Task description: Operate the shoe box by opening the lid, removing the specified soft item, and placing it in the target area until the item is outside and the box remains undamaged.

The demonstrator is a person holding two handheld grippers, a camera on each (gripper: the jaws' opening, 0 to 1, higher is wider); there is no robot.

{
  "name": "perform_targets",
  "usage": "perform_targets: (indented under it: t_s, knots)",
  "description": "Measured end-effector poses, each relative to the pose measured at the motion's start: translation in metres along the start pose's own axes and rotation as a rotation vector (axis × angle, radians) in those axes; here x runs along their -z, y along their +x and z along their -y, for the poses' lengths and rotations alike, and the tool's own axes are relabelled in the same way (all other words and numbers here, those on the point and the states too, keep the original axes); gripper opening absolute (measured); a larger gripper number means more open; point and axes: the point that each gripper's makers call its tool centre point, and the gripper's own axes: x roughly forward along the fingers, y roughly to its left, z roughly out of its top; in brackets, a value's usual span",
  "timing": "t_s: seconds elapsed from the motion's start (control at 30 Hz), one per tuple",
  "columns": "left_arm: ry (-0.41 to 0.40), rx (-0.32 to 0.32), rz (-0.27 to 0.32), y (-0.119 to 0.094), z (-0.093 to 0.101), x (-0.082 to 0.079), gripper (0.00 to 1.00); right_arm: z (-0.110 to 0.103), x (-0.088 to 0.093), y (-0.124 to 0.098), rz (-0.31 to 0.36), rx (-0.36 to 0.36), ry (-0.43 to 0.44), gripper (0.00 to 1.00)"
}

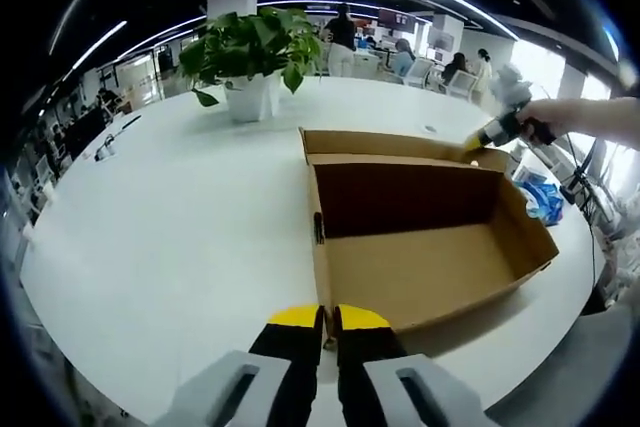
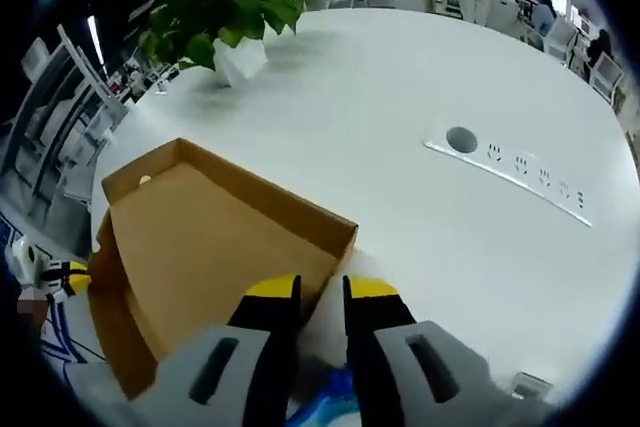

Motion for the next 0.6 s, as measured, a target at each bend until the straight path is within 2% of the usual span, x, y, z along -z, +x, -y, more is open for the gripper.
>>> perform_targets:
  t_s: [0.23, 0.6]
  knots:
    - [-0.005, 0.0, -0.002, 0.001, -0.001, 0.0, 0.04, -0.001, 0.001, 0.003, 0.0, 0.027, -0.018, 0.08]
    - [-0.007, -0.002, -0.002, 0.002, -0.001, 0.001, 0.04, -0.007, -0.007, -0.013, 0.048, 0.05, -0.063, 0.05]
